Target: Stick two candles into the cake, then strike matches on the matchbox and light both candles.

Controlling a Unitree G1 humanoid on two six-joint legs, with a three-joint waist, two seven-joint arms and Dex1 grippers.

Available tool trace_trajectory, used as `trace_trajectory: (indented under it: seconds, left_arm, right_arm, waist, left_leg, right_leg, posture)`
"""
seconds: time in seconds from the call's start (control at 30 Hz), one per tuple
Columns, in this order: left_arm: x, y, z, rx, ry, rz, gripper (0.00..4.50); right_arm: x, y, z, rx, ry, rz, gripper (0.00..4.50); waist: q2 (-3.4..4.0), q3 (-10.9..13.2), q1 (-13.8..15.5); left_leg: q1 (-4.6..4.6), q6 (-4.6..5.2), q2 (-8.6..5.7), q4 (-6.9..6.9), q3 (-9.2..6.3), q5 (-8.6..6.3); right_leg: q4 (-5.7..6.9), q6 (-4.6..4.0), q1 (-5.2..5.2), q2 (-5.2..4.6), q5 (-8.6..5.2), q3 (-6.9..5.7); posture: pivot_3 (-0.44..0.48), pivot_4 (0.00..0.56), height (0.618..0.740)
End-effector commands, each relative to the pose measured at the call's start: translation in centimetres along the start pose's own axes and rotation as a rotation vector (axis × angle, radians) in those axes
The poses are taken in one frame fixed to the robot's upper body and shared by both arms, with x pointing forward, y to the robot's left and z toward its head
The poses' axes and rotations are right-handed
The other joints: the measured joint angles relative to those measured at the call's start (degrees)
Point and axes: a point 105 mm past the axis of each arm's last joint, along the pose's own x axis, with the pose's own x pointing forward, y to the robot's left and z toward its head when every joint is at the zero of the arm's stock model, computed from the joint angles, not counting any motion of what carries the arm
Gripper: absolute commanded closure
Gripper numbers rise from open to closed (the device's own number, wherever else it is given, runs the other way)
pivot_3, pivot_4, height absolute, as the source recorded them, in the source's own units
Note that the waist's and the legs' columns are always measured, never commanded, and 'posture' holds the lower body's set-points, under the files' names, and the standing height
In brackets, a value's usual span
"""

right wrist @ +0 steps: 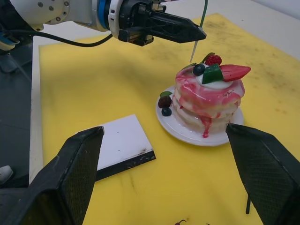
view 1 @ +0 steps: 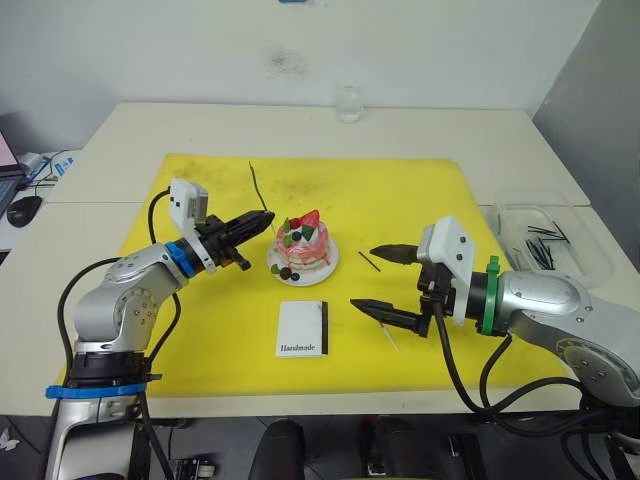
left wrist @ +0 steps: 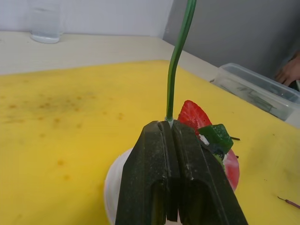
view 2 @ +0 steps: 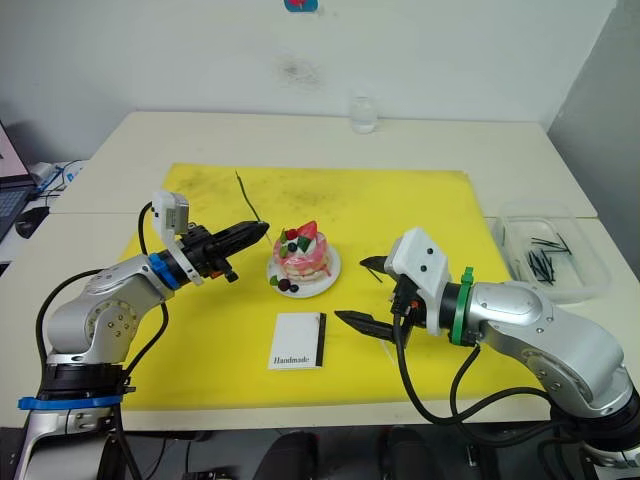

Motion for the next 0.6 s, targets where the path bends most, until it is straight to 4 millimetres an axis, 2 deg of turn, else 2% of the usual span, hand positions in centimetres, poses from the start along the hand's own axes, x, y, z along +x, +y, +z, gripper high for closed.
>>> trace_trajectory:
  seconds: [0.03, 0.6]
  left_arm:
    - [0.2, -0.5, 1.5, 0.045, -0.041, -0.012, 4.5]
    - [0.7, -0.4, -0.3, 0.08, -0.001, -0.015, 4.5]
  right_arm:
    - [-0.2, 0.5, 0.9, -0.044, -0.028, 0.012, 0.18]
    - [-0.2, 0.6, 0.7, -0.038, -0.024, 0.01, 0.18]
  waist:
    - [0.0, 0.0, -0.01]
    - [-0.01, -0.01, -0.02]
  left_leg:
    - [0.0, 0.0, 0.0, 0.0, 0.0, 0.0]
    - [0.02, 0.0, 0.0, 0.06, -0.01, 0.0]
  right_leg:
    - [0.0, 0.0, 0.0, 0.0, 0.0, 0.01]
    - [0.07, 0.0, 0.02, 0.02, 0.02, 0.0]
  posture:
    - [0.0, 0.15, 0.74]
    - [0.0, 0.15, 0.74]
